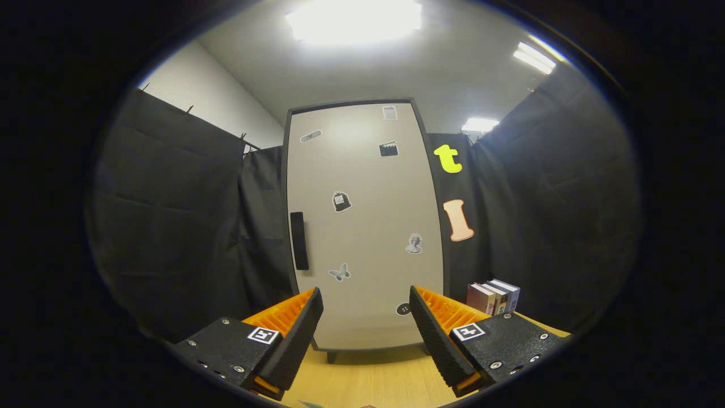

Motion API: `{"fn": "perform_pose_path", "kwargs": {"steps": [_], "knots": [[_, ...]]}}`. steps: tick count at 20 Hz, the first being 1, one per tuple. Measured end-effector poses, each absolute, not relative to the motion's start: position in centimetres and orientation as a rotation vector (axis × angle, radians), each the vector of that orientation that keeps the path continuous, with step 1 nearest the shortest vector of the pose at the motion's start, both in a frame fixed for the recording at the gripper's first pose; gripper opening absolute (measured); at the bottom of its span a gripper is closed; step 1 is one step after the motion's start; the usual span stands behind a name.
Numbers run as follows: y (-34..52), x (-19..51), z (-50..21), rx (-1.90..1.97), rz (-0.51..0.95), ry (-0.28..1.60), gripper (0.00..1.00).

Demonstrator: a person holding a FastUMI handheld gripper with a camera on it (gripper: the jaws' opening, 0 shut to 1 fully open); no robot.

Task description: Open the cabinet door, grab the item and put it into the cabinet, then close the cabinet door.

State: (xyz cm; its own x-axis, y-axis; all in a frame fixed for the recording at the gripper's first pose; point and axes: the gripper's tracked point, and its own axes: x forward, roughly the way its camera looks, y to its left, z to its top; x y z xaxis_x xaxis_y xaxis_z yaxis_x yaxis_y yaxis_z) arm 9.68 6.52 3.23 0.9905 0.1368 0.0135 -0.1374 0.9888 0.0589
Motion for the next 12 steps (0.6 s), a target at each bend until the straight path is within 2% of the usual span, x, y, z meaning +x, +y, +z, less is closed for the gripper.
{"fn": "perform_pose_path", "kwargs": {"steps": [12], "knots": [[13.9,20.2,6.2,0.098,0.267,0.025,0.95]]}}
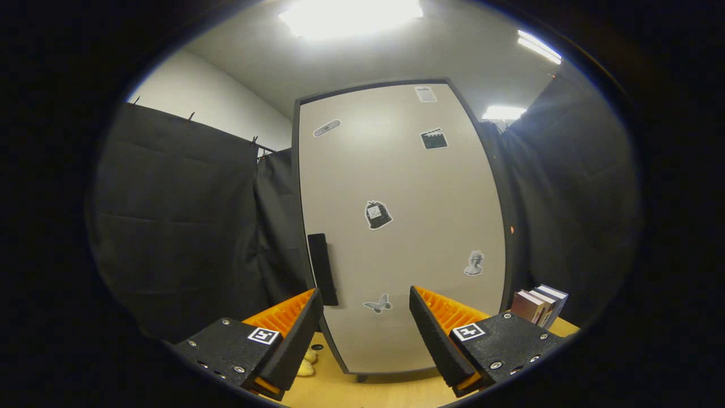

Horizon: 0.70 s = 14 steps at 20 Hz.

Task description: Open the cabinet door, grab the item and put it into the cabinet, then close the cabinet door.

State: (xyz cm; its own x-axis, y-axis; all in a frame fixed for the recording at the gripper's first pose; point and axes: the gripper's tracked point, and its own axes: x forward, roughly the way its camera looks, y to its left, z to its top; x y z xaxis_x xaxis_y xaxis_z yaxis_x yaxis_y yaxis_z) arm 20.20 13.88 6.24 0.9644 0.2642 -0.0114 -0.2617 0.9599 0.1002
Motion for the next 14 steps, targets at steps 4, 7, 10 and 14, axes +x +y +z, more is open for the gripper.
{"fn": "perform_pose_path", "kwargs": {"steps": [4,7,10,14], "knots": [[17.2,23.3,6.8,0.077,0.288,0.021,0.95],[18.9,25.5,6.6,0.052,0.283,0.045,0.95],[21.0,27.4,5.7,0.023,0.307,0.086,0.90],[23.0,29.6,4.6,-0.010,0.297,0.100,0.75]]}}
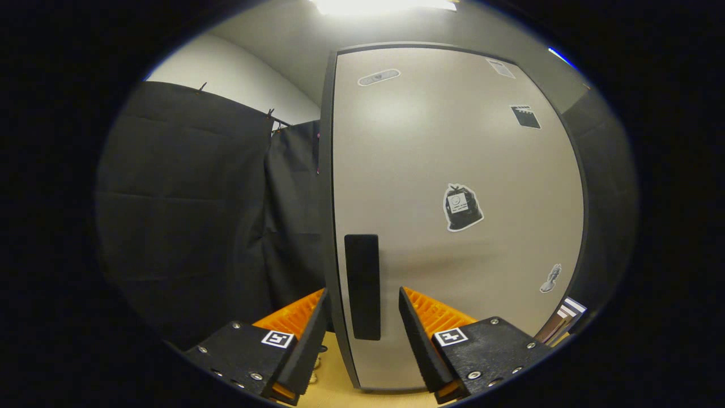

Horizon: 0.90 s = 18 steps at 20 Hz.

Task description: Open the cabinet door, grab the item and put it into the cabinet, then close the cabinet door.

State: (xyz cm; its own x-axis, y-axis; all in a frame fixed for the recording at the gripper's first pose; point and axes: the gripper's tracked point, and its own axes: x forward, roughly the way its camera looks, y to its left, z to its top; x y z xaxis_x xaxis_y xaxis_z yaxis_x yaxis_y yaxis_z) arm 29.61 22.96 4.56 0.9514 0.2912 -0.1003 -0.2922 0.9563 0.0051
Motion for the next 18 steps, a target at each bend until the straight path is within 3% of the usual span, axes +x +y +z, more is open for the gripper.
{"fn": "perform_pose_path", "kwargs": {"steps": [4,6,9,13,18], "knots": [[23.6,31.5,3.7,0.006,0.234,0.137,0.48],[23.6,32.4,3.3,0.015,0.209,0.163,0.40],[23.5,32.8,2.3,0.000,0.193,0.218,0.38],[23.3,32.1,2.5,0.005,0.203,0.199,0.21],[23.1,31.2,2.7,0.011,0.259,0.221,0.20]]}}
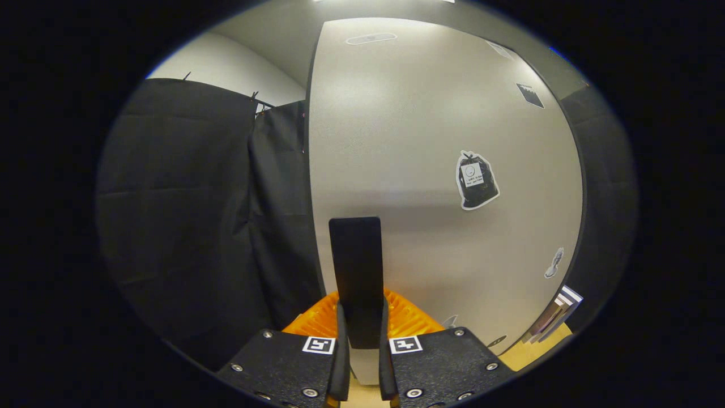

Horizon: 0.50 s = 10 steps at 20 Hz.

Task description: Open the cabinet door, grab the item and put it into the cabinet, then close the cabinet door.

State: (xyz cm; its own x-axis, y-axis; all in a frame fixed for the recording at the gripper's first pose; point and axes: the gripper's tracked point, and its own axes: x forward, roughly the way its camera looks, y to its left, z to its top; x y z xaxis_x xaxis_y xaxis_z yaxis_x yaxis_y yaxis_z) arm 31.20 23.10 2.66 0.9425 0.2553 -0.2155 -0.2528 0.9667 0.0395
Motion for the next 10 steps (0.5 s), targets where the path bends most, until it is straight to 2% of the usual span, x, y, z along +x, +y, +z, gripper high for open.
{"fn": "perform_pose_path", "kwargs": {"steps": [10], "knots": [[20.9,27.9,2.9,0.040,0.359,0.198,0.21]]}}
